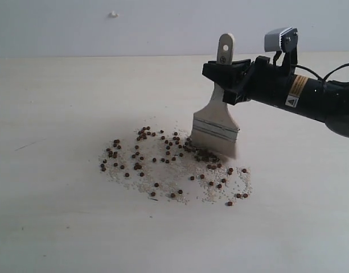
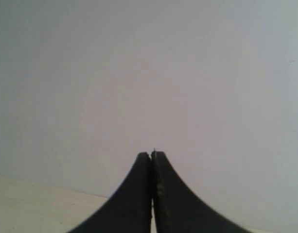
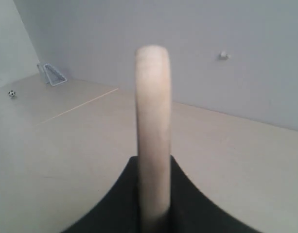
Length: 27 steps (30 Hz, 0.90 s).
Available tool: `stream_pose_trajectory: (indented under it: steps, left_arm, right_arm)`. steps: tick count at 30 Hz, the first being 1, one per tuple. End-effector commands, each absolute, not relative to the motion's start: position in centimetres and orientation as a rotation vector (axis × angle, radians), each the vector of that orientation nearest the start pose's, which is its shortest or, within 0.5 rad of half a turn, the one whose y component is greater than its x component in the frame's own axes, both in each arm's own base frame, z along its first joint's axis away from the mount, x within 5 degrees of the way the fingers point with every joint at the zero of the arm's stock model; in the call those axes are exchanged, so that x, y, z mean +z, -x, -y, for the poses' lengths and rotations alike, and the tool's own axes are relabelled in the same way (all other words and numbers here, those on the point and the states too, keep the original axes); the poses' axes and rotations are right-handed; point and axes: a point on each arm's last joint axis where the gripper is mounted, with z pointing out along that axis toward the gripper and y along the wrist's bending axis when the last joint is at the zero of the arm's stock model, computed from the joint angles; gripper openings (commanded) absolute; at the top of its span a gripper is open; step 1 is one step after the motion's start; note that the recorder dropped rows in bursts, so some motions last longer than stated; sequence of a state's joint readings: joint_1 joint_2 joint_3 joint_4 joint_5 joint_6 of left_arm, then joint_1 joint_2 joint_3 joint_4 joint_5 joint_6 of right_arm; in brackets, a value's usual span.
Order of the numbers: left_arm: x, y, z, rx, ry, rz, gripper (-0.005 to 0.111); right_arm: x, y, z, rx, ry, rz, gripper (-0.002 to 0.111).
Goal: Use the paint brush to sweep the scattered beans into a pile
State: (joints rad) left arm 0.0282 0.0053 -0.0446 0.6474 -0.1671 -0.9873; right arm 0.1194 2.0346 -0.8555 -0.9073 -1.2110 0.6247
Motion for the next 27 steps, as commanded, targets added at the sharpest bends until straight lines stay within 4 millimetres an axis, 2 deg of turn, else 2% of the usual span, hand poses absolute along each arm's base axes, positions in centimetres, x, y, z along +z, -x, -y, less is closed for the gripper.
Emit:
stream_pose_trajectory:
  steps: [1,7,11,17,23,27]
  left_arm:
    - [23.8,-5.1,0.8,-0.338,0.162,-1.31,0.0]
    - [23.8,-5.1,0.8,-0.338,0.162,-1.31,0.0]
    - [23.8,-5.1,0.8,-0.338,0.162,-1.31,0.0]
    - [23.8,-5.1,0.8,-0.338,0.162,-1.31,0.0]
    - [23.8,-5.1,0.8,-0.338,0.162,-1.31,0.0]
    - [23.8,-5.1,0.8,-0.338,0.162,-1.31,0.0]
  right_arm:
    - [16.0,-35.0,-10.5,0.884,0.52,-1.555,0.0]
    - [17.7,-34.9,-10.3,0.824,0.53,-1.557,0.0]
    - [19.6,-34.6,-10.1,0.798,0.533,-1.535,0.0]
    - [22.1,-34.1,-9.4,0.728,0.456,-1.63,0.0]
    - [22.4,-32.4,-7.5,0.682,0.152,-1.619,0.0]
    - [21.6,-30.0,-5.7,0.589,-0.026,-1.627,0.0]
